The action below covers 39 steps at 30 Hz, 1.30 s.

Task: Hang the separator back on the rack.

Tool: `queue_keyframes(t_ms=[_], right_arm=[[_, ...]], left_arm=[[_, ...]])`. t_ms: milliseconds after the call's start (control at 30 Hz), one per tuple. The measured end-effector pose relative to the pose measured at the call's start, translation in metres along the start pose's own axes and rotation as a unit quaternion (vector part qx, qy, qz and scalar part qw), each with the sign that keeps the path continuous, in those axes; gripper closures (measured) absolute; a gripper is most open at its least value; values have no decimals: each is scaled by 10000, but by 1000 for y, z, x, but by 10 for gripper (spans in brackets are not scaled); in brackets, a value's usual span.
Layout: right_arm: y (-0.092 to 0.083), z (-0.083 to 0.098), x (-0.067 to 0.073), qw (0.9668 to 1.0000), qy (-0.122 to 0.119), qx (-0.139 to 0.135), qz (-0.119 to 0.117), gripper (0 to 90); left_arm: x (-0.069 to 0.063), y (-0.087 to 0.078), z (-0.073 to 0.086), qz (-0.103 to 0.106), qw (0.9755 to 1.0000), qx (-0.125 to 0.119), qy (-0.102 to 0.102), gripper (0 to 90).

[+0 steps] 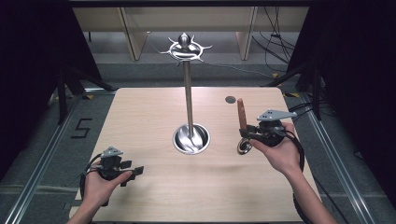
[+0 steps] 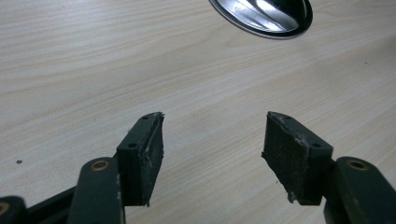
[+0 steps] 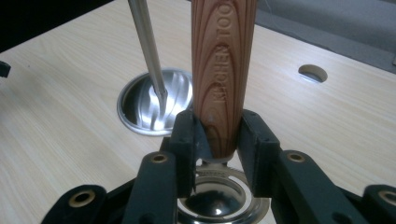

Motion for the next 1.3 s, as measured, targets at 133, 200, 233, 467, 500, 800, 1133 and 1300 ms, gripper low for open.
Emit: queue_keyframes(t_ms=[133, 200, 233, 467, 500, 800, 1133, 1300], right_arm=[[0, -6, 3, 9998, 61, -203, 13, 698], [-2, -7, 3, 9998, -16, -182, -4, 697], [-2, -8, 5, 9998, 44, -197, -49, 697], [-4, -20, 9, 9993, -61, -364, -107, 698], [-5, -21, 10, 9992, -59, -399, -78, 697], [-5, -36, 15, 9977, -99, -668, -49, 697], [-8, -48, 20, 9965, -270, -783, -129, 697], [-6, -55, 23, 9953, -266, -920, -100, 697]], left_arm=[[0, 0, 0, 12, 10000, -17, -13, 370], [0, 0, -1, 9, 10000, -22, -4, 370], [0, 0, -1, 12, 10000, -23, -2, 370], [0, -1, -1, 0, 10000, -37, -7, 370], [0, -1, -1, 7, 10000, -40, -18, 370], [0, -1, -1, 21, 10000, -46, -50, 369], [0, -1, 0, 14, 10000, -16, -46, 369], [0, -3, 0, 40, 10000, 12, 25, 369]])
Point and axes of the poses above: each handheld gripper's, and its own axes: y roughly forward along the jaws, z roughly out of its underside, x roughly to its left, the point moved 10 cm from there along y, roughly forward along the jaws, and after that the axes turned 10 degrees about -z, right-handed, at the moved point
